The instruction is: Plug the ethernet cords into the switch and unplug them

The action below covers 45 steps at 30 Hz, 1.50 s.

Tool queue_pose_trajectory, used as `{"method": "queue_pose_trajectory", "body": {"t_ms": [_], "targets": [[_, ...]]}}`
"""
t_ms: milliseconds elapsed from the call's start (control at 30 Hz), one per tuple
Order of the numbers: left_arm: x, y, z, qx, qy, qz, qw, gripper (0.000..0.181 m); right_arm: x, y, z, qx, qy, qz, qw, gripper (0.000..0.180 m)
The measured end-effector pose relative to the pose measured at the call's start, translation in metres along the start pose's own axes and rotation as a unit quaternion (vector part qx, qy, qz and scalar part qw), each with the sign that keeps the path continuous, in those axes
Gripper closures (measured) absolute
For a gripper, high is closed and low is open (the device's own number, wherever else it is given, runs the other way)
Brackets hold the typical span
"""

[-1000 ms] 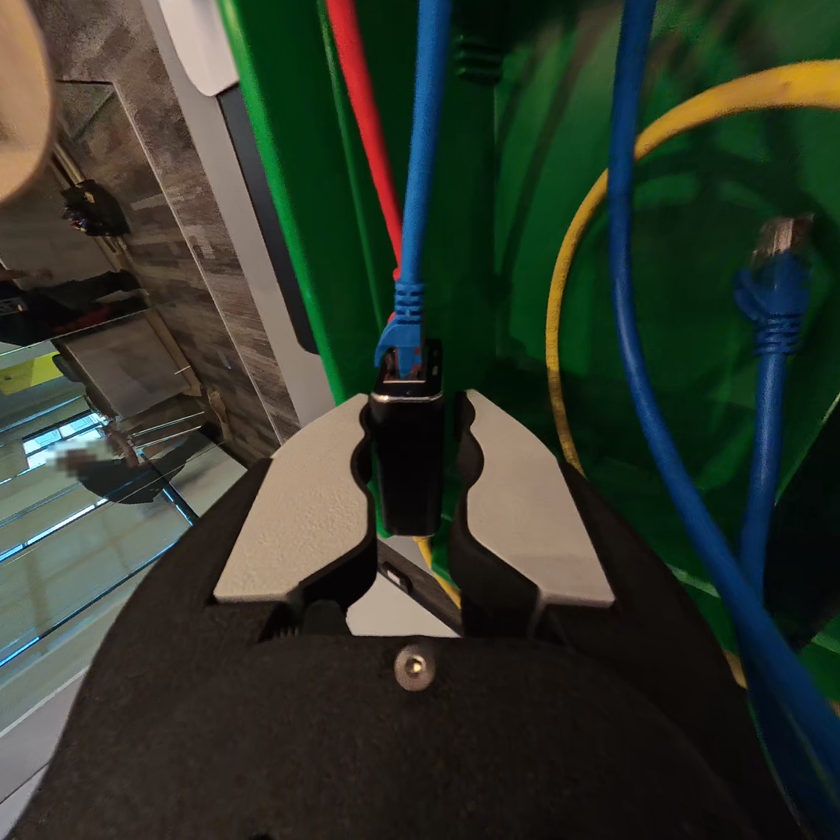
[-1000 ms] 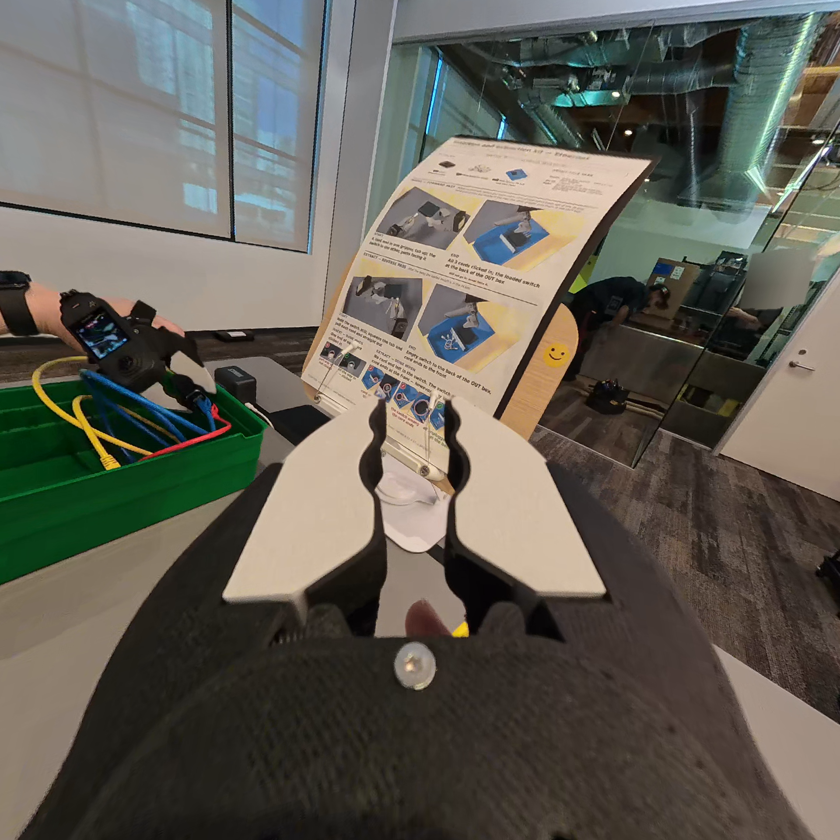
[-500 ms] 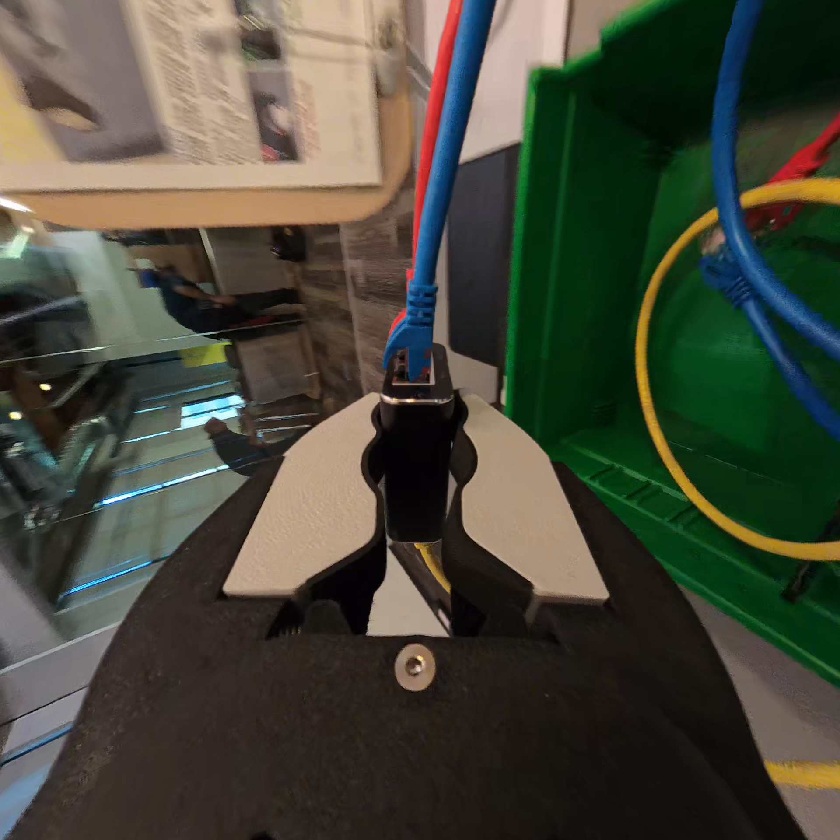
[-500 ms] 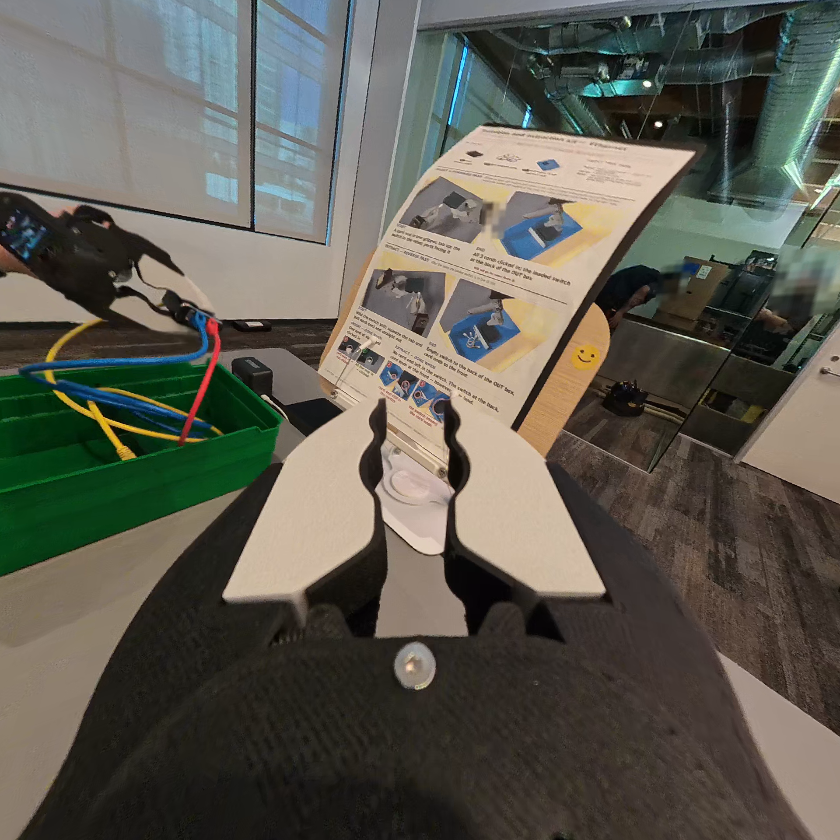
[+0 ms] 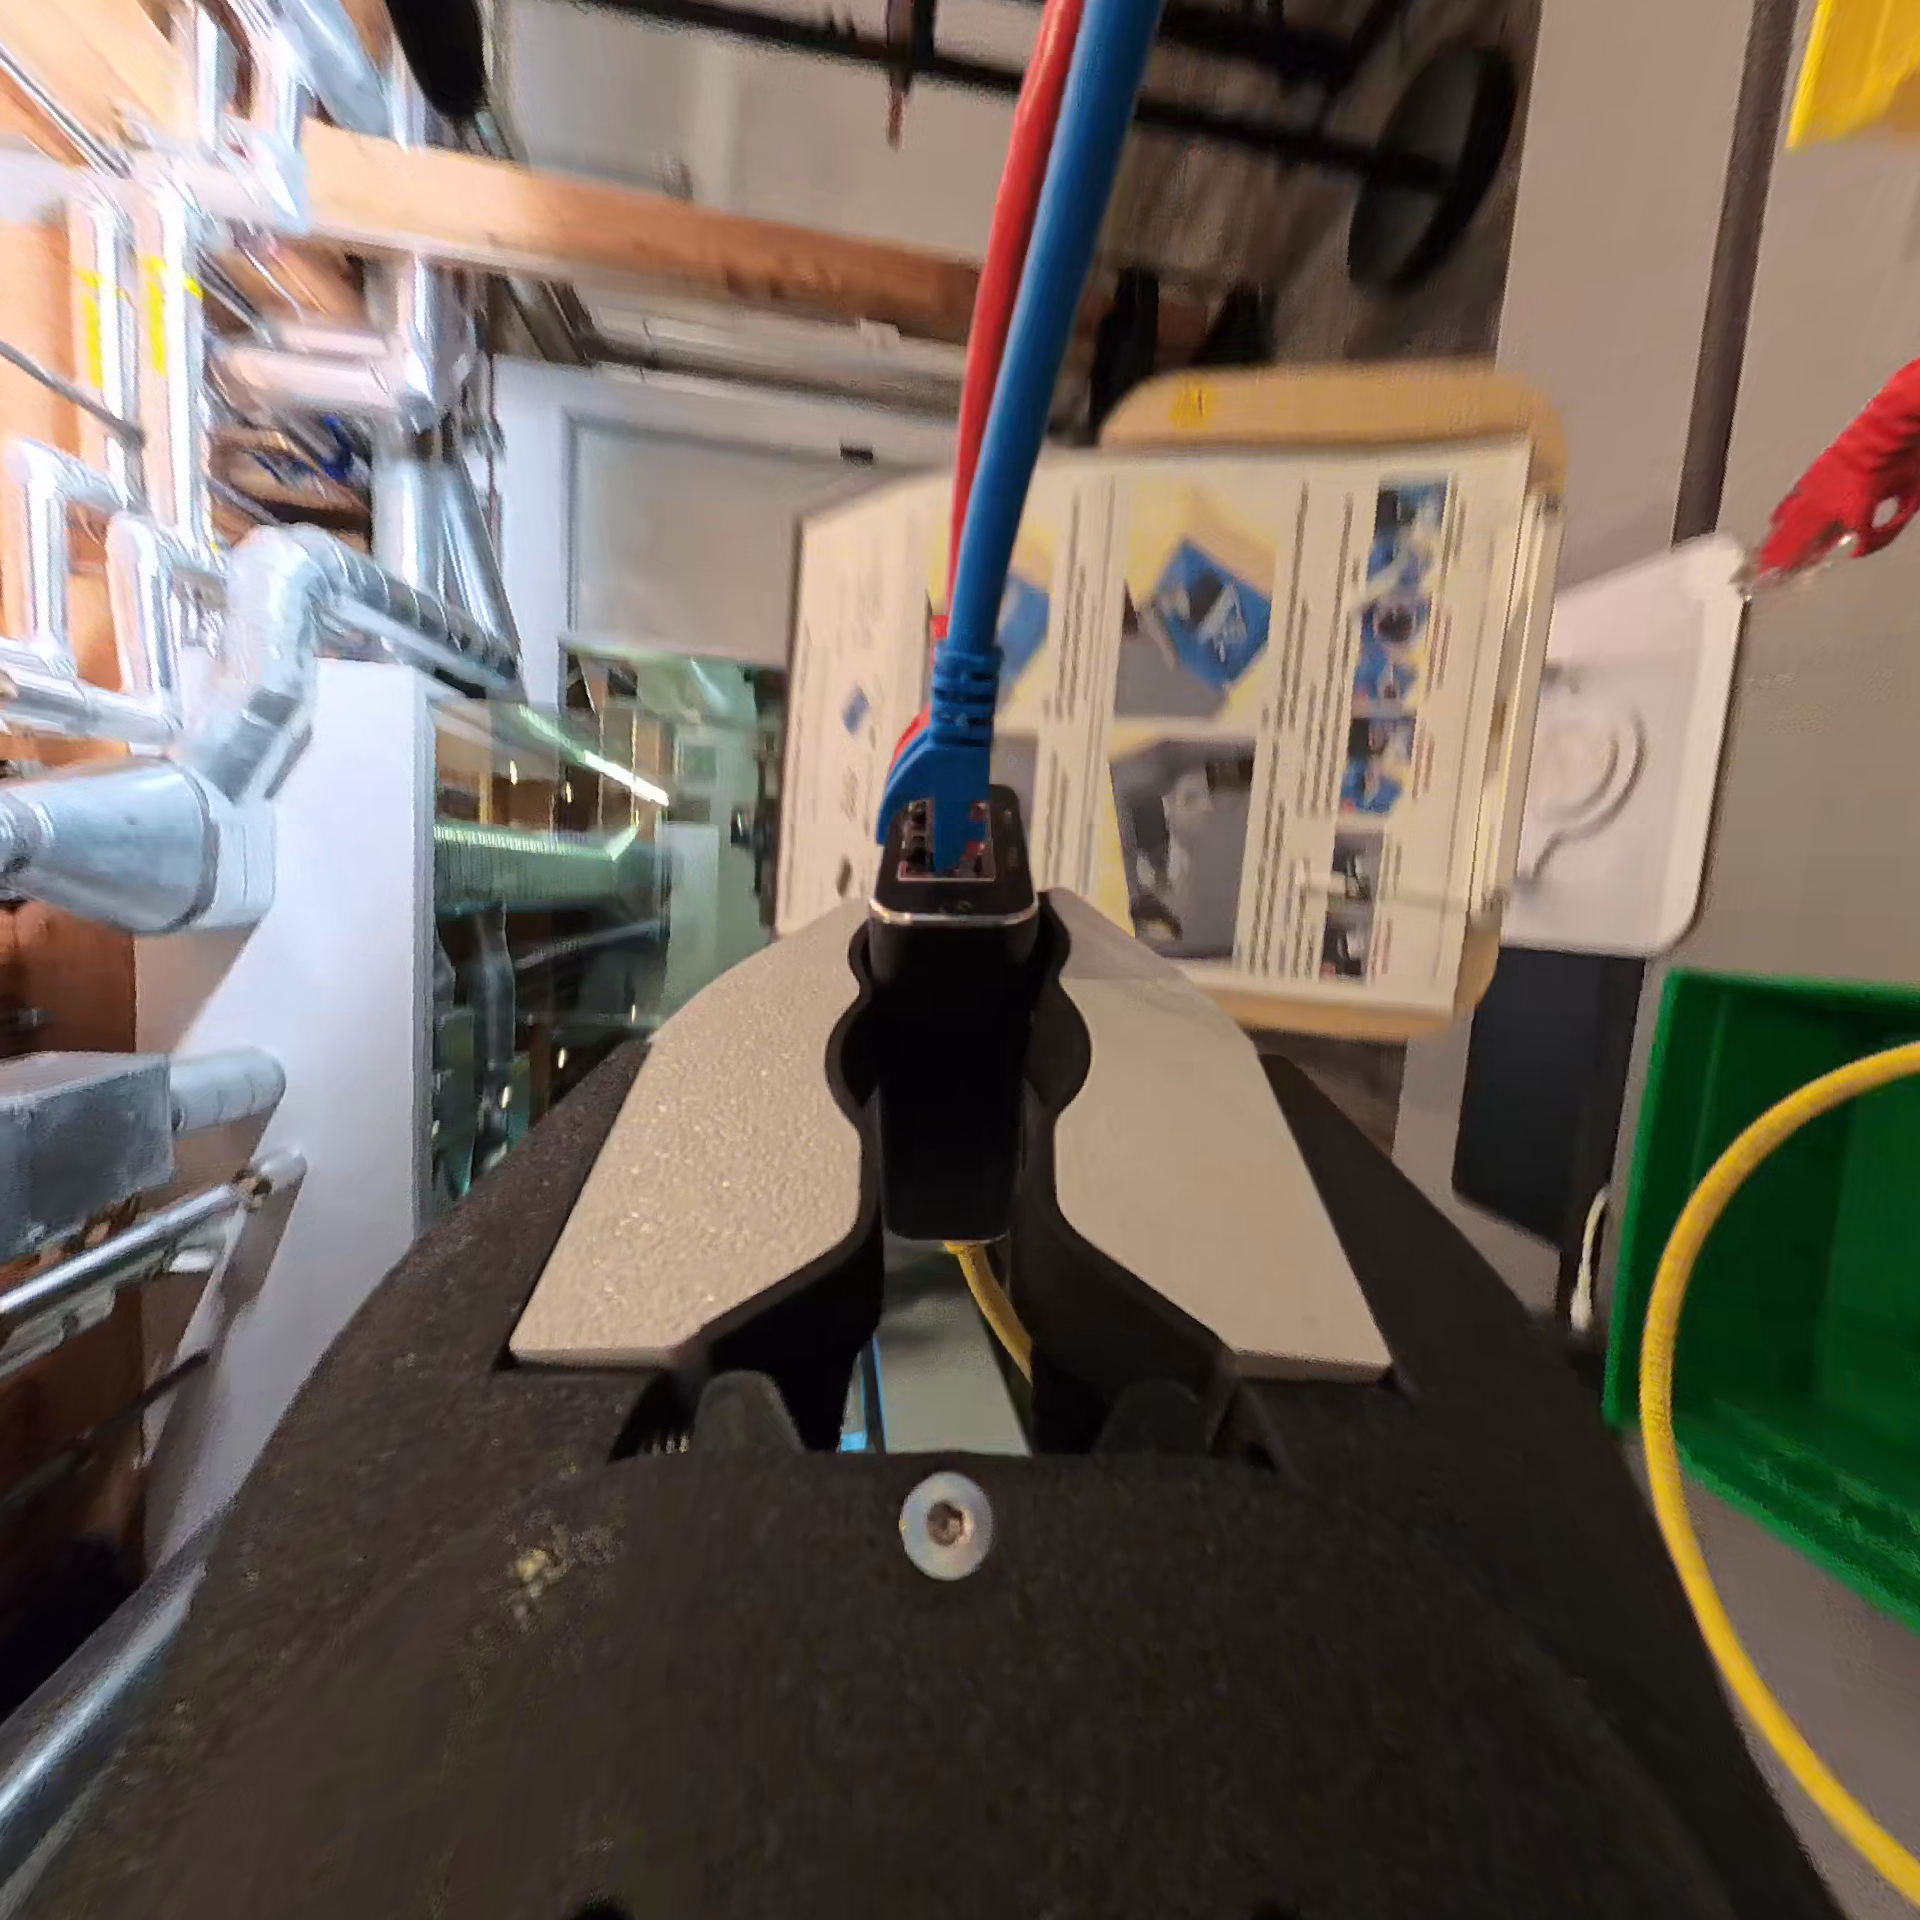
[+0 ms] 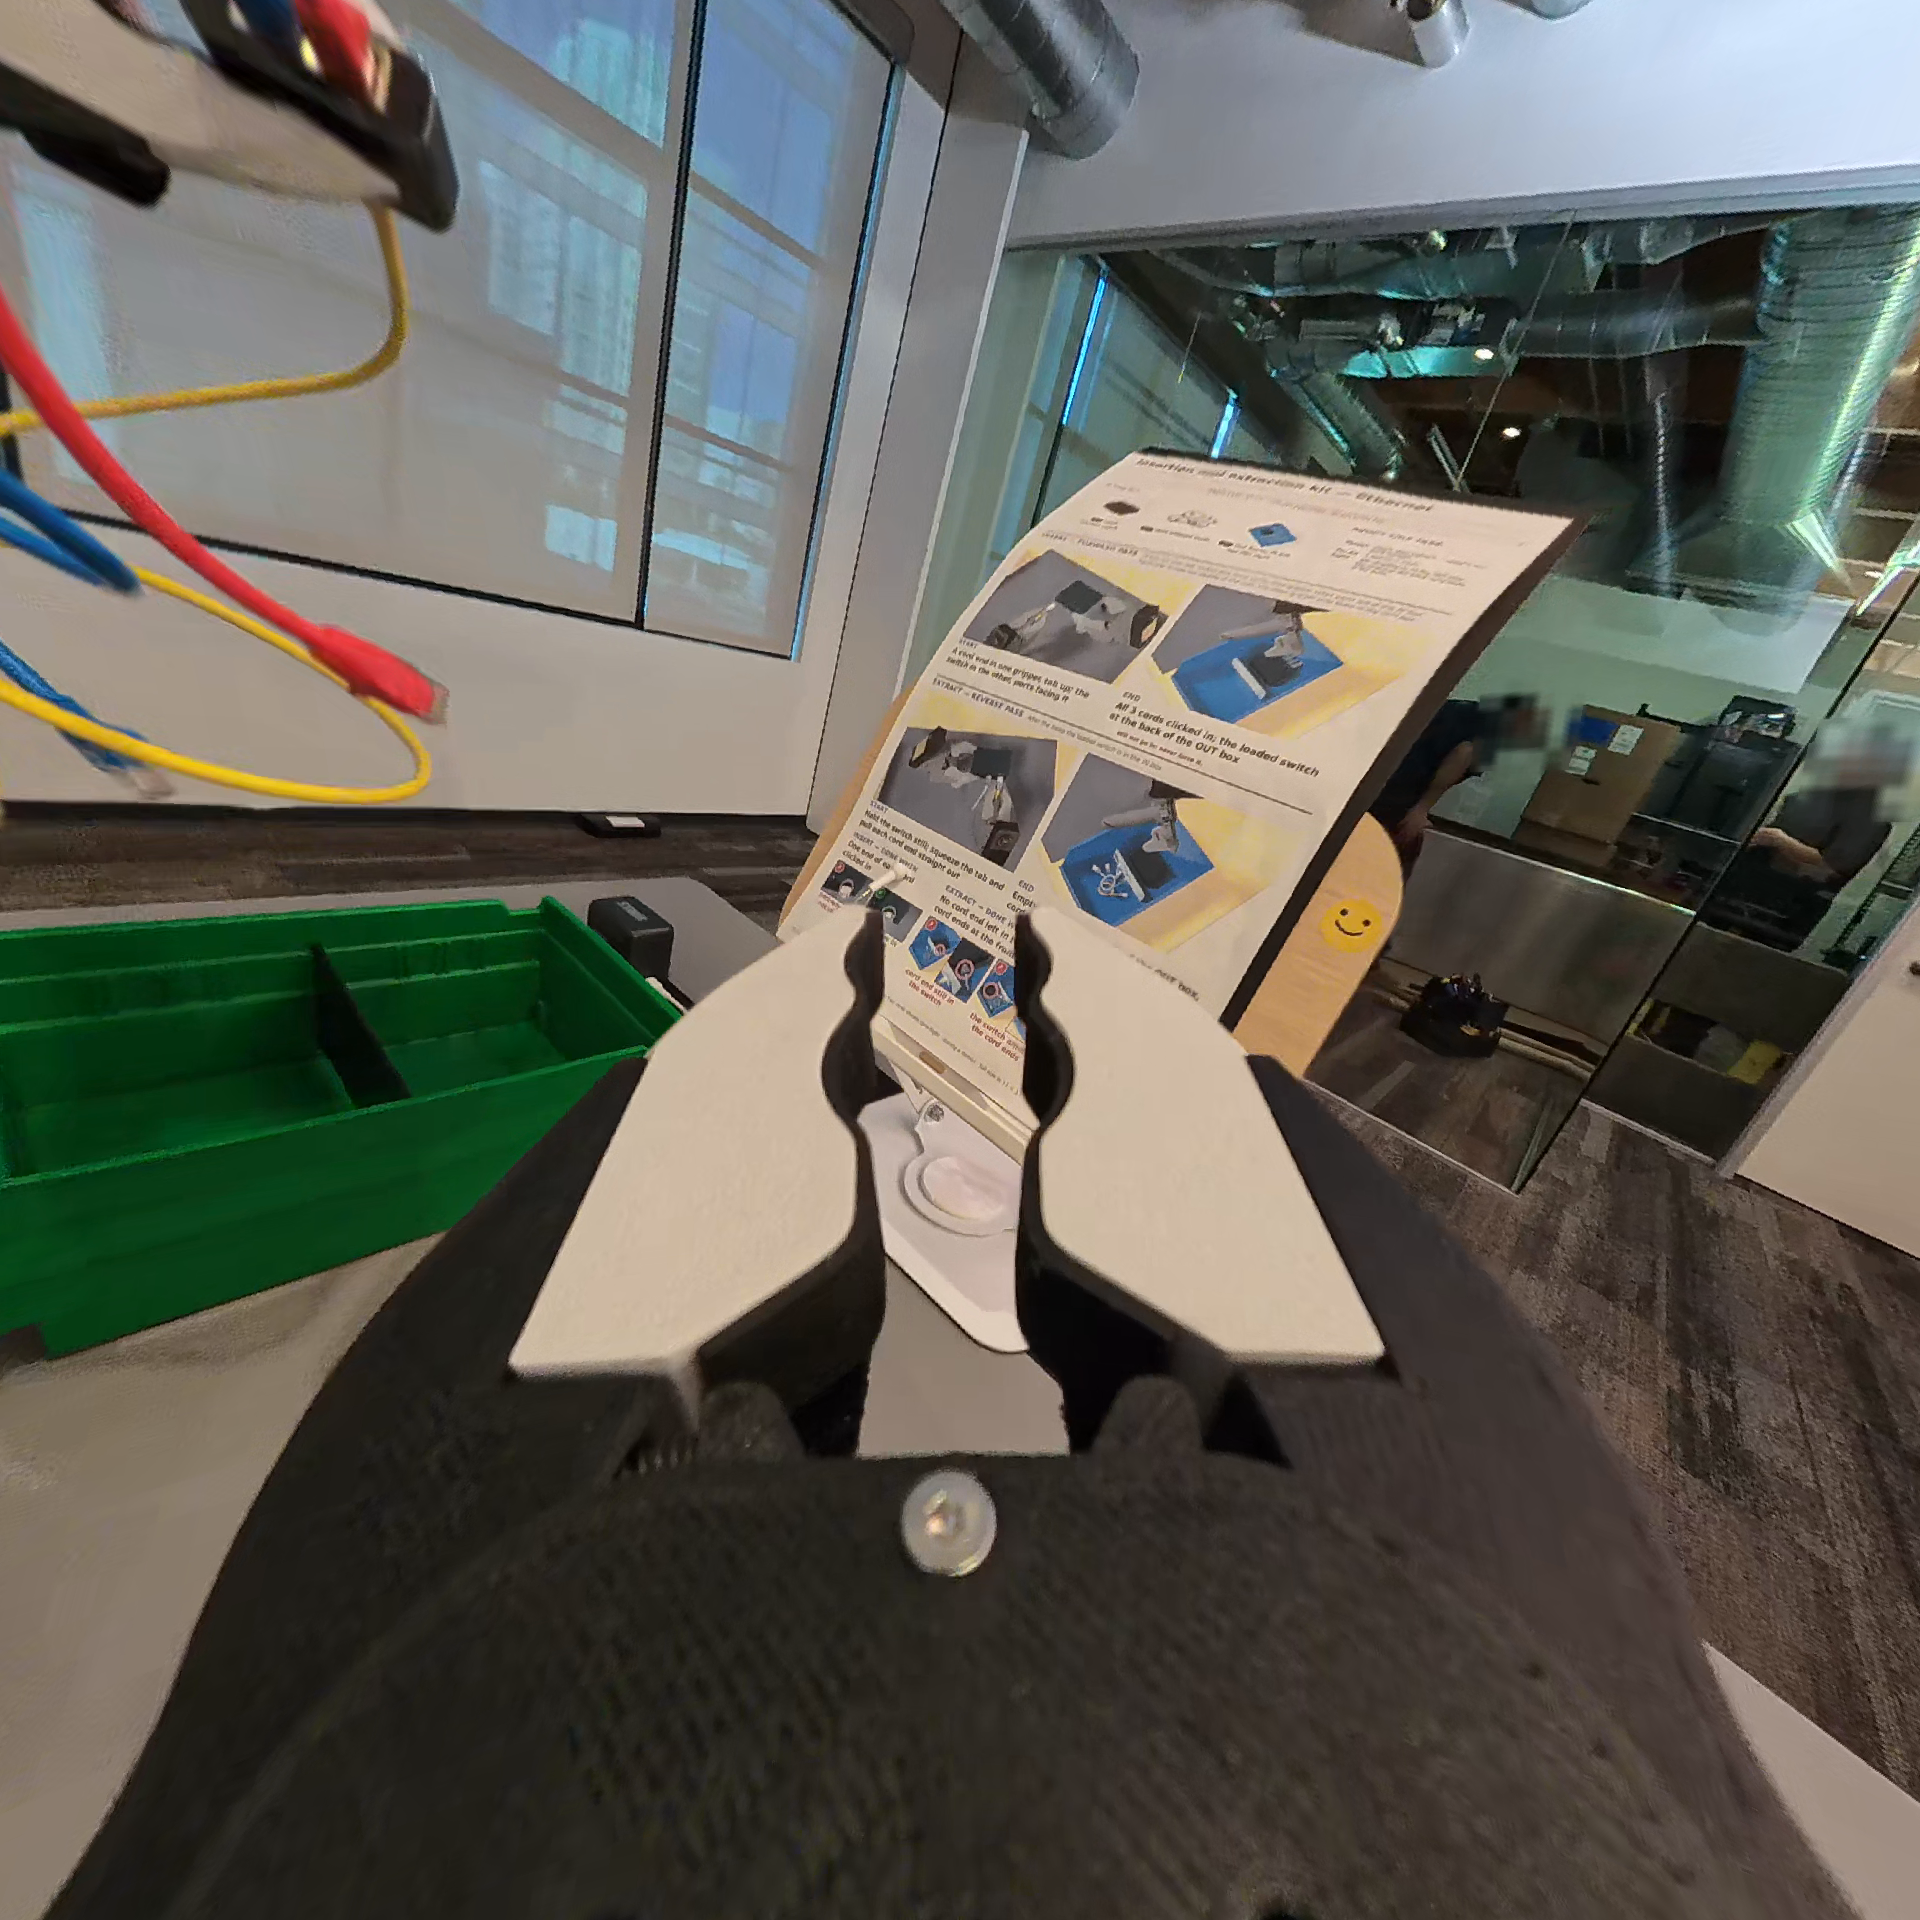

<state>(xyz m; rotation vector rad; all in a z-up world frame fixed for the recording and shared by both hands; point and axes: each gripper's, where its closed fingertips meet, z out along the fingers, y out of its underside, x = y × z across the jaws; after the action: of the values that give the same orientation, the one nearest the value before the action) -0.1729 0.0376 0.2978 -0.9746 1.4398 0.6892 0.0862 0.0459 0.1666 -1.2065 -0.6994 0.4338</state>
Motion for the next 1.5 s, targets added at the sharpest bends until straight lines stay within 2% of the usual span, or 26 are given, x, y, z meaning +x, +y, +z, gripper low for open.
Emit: {"method": "queue_pose_trajectory", "body": {"t_ms": [67, 167, 300, 400, 500, 600, 733, 800, 1000, 1067, 1133, 1233, 1300, 1400, 1500], "targets": [[-0.012, -0.037, -0.001, 0.048, 0.001, -0.007, 0.999, 0.156, 0.002, -0.004, -0.007, 0.007, 0.001, 0.003, 1.000, 0.155], [-0.005, -0.087, 0.005, 0.112, 0.015, -0.016, 0.993, 0.156, 0.007, -0.008, -0.019, 0.009, 0.008, -0.001, 1.000, 0.155], [0.056, -0.142, 0.019, 0.203, 0.042, -0.030, 0.978, 0.156, 0.005, -0.013, -0.036, 0.016, -0.005, -0.026, 1.000, 0.152], [0.120, -0.166, 0.033, 0.256, 0.062, -0.055, 0.963, 0.157, -0.017, -0.014, -0.041, 0.018, -0.052, -0.081, 0.995, 0.147], [0.177, -0.164, 0.053, 0.267, 0.080, -0.089, 0.956, 0.157, -0.050, -0.008, -0.037, 0.002, -0.100, -0.173, 0.980, 0.146], [0.218, -0.140, 0.072, 0.231, 0.087, -0.090, 0.965, 0.157, -0.082, 0.001, -0.028, -0.030, -0.142, -0.260, 0.955, 0.145], [0.248, -0.116, 0.083, 0.205, 0.098, -0.065, 0.972, 0.157, -0.092, 0.005, -0.012, -0.082, -0.105, -0.359, 0.924, 0.148], [0.251, -0.108, 0.085, 0.190, 0.108, -0.064, 0.974, 0.156, -0.106, 0.001, -0.008, -0.080, -0.119, -0.365, 0.920, 0.149], [0.242, -0.102, 0.080, 0.216, 0.103, -0.095, 0.966, 0.157, -0.153, -0.006, -0.019, -0.115, -0.192, -0.350, 0.910, 0.150], [0.238, -0.097, 0.081, 0.213, 0.098, -0.102, 0.967, 0.157, -0.164, -0.003, -0.028, -0.146, -0.211, -0.346, 0.903, 0.151], [0.236, -0.096, 0.079, 0.217, 0.098, -0.106, 0.965, 0.157, -0.163, 0.004, -0.031, -0.184, -0.197, -0.357, 0.894, 0.151], [0.232, -0.094, 0.076, 0.209, 0.096, -0.114, 0.966, 0.157, -0.166, 0.020, -0.032, -0.242, -0.198, -0.359, 0.880, 0.138], [0.229, -0.095, 0.073, 0.217, 0.090, -0.113, 0.966, 0.157, -0.168, 0.020, -0.032, -0.239, -0.199, -0.364, 0.878, 0.135], [0.228, -0.100, 0.069, 0.220, 0.097, -0.116, 0.964, 0.156, -0.172, 0.001, -0.016, -0.179, -0.178, -0.365, 0.896, 0.133], [0.233, -0.107, 0.068, 0.215, 0.111, -0.106, 0.964, 0.156, -0.171, 0.009, -0.006, -0.190, -0.161, -0.402, 0.881, 0.135]]}}
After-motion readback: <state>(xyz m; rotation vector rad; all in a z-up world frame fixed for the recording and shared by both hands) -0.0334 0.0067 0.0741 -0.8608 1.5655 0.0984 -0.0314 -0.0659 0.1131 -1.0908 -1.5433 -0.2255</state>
